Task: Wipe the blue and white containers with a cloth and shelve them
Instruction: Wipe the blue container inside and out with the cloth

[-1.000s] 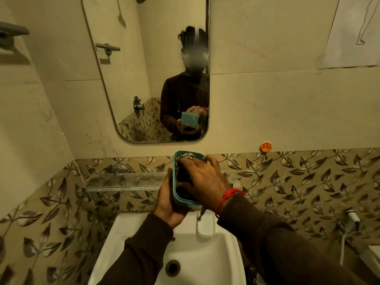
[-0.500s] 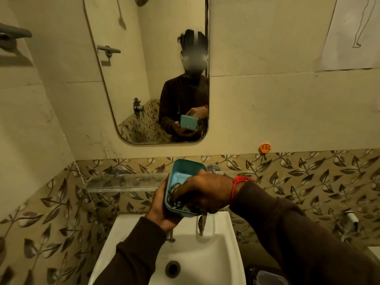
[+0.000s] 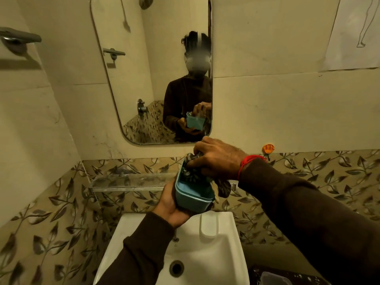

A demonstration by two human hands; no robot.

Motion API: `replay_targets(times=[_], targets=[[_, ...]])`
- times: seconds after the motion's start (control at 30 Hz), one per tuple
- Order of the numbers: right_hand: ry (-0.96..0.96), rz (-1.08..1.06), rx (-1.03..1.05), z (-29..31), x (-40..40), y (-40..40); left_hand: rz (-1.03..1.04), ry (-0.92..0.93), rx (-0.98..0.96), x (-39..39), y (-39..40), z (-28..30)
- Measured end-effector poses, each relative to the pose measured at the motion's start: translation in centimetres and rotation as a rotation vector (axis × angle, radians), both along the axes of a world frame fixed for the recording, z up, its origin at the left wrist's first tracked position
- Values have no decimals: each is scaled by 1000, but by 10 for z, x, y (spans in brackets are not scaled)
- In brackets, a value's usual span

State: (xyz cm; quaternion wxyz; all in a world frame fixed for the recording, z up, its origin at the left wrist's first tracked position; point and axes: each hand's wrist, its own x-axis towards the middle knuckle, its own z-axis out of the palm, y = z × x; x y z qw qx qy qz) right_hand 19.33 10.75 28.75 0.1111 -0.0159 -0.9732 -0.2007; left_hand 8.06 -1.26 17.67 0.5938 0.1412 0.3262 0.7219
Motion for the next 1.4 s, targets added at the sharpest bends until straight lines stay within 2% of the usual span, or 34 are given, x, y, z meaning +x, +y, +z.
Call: replay_targets(times=[0.17, 0.27, 0.5, 0.63, 0.7, 0.8, 0.9, 1.1, 1.27, 1.4], targets=[[70, -267, 53, -23, 2, -11, 5, 91, -85, -7, 5, 2], [44, -371, 49, -38, -4, -23, 0, 110, -120, -6, 8, -2], [-213, -327, -58, -45, 6, -17, -36, 87, -159, 2, 8, -24], [-406, -293, -211, -29, 12, -9, -67, 16, -185, 10, 9, -32], [-340, -204, -245, -21, 16, -6, -88, 2, -171, 11, 8, -35], [-130, -75, -56, -20, 18, -5, -91, 6, -154, 11, 10, -26], [-31, -137, 70, -23, 17, -4, -53, 50, -158, 11, 16, -20], [-24, -318, 66, -36, 9, -18, 102, 234, -70, -3, 26, -14], [-48, -318, 42, -28, 2, -29, 164, 343, 9, -5, 24, -13], [-108, -253, -107, -33, 3, -43, 242, 347, 16, -8, 21, -7]])
